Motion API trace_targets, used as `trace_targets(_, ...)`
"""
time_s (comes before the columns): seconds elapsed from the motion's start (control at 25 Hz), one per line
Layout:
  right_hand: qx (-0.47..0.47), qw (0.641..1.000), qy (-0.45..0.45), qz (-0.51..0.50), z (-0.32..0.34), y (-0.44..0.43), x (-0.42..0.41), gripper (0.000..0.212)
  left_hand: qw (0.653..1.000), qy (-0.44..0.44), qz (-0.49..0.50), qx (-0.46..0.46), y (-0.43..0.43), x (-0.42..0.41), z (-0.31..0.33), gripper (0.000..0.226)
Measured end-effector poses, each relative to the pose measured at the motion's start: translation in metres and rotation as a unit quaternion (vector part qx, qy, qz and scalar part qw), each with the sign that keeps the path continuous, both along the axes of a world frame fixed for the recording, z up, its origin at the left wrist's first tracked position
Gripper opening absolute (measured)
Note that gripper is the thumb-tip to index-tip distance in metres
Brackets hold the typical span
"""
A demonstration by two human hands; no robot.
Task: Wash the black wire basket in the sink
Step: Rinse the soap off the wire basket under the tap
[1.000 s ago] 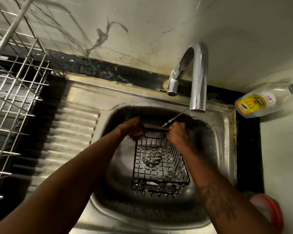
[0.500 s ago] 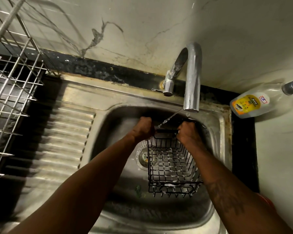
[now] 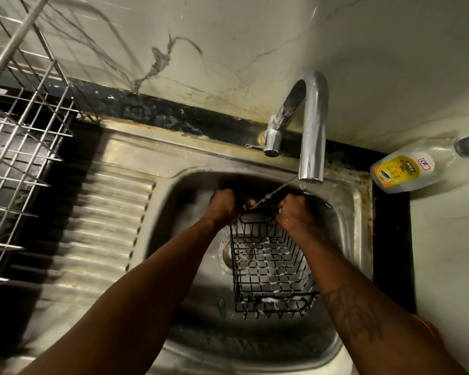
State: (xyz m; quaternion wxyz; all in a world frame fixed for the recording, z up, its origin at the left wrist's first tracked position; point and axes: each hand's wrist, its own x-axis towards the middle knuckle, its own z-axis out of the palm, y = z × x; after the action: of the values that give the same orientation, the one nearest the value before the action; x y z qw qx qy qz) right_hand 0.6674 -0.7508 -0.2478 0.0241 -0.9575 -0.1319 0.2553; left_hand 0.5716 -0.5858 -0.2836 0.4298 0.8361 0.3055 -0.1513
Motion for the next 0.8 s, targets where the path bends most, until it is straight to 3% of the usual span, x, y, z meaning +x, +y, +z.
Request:
trace_targets(0.12,0.018,1.000,-0.011,0.001,0.002,0.012,-0.003,0.021,0.994,0.024,-0.011,0.102,0.001,0.000,0.004,0.040)
trace_targets(0.2,0.019,1.000,-0.010,-0.004,0.003,0.015,-0.005,0.023,0.988,0.036,-0.071,0.134,-0.006,0.001,0.010,0.037)
trace_targets(0.36,0.040,0.999,-0.017,-0.020,0.009,0.017,-0.007,0.013,0.981,0.032,-0.182,0.054,-0.004,0.006,0.005,0.028)
trace_targets(0.48,0.055,0.992,-0.096,0.052,0.014,0.016,-0.014,0.016,0.980,0.020,-0.195,0.025,0.005,0.003,0.007,0.036)
trace_targets(0.56,0.121,0.976,-0.136,0.117,0.010,0.015,-0.022,0.015,0.979,0.006,-0.201,0.035,0.010,0.003,0.012,0.034)
trace_targets(0.68,0.112,0.973,-0.045,0.198,0.004,0.021,-0.034,0.009,0.974,-0.016,-0.218,0.051,0.016,0.008,0.016,0.029)
trace_targets(0.8,0.037,0.991,0.049,0.121,-0.001,0.040,-0.034,0.017,0.977,-0.017,-0.209,0.048,0.018,0.011,0.018,0.025)
